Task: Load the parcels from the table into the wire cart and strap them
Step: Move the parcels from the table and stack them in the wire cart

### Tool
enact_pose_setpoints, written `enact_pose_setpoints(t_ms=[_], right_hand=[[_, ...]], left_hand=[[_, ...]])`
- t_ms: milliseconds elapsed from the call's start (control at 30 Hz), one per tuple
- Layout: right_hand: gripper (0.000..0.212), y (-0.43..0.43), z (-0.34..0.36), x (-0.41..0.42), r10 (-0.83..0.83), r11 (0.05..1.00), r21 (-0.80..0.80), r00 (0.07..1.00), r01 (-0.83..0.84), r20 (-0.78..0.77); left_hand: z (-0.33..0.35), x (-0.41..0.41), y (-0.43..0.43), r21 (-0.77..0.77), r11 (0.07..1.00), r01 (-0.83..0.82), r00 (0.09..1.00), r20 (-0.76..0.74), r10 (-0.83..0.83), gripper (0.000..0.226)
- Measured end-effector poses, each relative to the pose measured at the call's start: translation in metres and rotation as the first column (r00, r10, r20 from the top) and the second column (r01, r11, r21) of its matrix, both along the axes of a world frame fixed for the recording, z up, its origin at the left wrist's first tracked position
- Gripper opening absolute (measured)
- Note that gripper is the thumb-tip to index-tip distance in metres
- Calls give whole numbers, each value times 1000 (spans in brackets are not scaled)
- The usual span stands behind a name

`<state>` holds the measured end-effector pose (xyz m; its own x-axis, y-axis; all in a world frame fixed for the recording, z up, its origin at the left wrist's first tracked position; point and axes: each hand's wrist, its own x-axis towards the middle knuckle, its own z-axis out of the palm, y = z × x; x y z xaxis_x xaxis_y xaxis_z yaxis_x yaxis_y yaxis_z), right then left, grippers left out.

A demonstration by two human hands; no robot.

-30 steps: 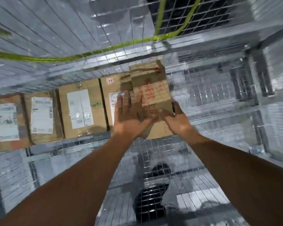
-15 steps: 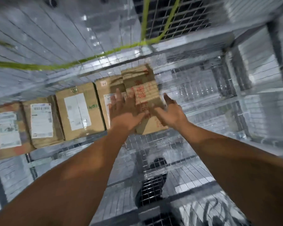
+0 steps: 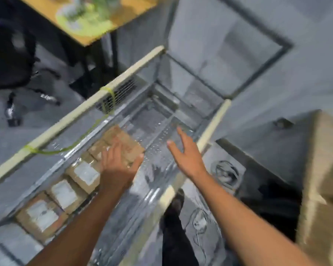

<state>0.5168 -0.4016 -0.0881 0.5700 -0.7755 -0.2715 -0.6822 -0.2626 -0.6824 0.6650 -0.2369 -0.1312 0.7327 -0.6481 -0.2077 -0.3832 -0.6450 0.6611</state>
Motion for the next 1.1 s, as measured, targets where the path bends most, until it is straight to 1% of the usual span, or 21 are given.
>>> enact_pose_setpoints(t_ms=[67, 100, 167, 233, 333, 400, 433, 500, 567, 633, 700, 767, 800, 867, 933, 967, 1033, 1100], right_hand=[[77, 33, 54, -64, -155, 986, -40, 983, 160, 94], [78, 45, 79, -102, -251, 963, -71, 960, 261, 126], [77, 62, 126, -181, -429, 878, -153, 887, 454, 168], [71, 71, 170, -264, -587, 743, -257, 787, 618, 192], [60, 84, 220, -394, -778, 460, -364, 565, 810, 275], [58, 96, 236, -470, -854, 313, -351, 423, 882, 303], [58, 105, 237, -501, -879, 268, -314, 364, 911, 307], [57, 121, 229, -550, -914, 218, -211, 275, 953, 298], [59, 132, 211, -583, -942, 174, -117, 200, 978, 270], [64, 134, 189, -605, -958, 162, -49, 169, 986, 230], [67, 128, 167, -621, -971, 169, -15, 169, 985, 169], [67, 116, 151, -633, -976, 169, 17, 165, 986, 144], [66, 109, 144, -637, -978, 163, 37, 156, 986, 139], [62, 96, 132, -641, -981, 159, 91, 147, 983, 128], [58, 86, 124, -641, -983, 156, 167, 136, 973, 126], [56, 84, 121, -641, -984, 140, 205, 113, 969, 137], [55, 83, 122, -641, -984, 84, 265, 38, 961, 174], [66, 89, 130, -641, -986, 43, 311, -10, 949, 168]], left_hand=[[46, -32, 3, -33, 993, 114, 993, -28, -115, 106], [67, -53, -2, -31, 983, 179, 982, -52, -181, 106], [100, -107, -17, -78, 947, 313, 946, -63, -318, 101], [126, -171, -40, -181, 873, 453, 883, -46, -467, 98], [165, -288, -81, -274, 720, 638, 740, -43, -671, 97], [185, -369, -101, -342, 610, 715, 630, -64, -774, 94], [191, -409, -106, -365, 558, 746, 566, -94, -819, 96], [194, -481, -112, -361, 472, 804, 445, -161, -881, 103], [184, -541, -115, -330, 427, 842, 376, -211, -902, 99], [169, -588, -119, -296, 425, 855, 360, -252, -898, 91], [152, -620, -126, -266, 427, 864, 354, -282, -892, 85], [138, -638, -133, -241, 444, 863, 361, -319, -876, 84], [132, -643, -136, -220, 463, 858, 387, -316, -866, 83], [122, -648, -141, -178, 488, 855, 441, -247, -863, 79], [115, -650, -143, -167, 493, 854, 458, -209, -864, 73], [115, -651, -143, -178, 503, 846, 462, -228, -857, 72], [117, -651, -144, -208, 534, 820, 467, -298, -833, 72], [125, -648, -142, -236, 572, 786, 460, -394, -796, 73]])
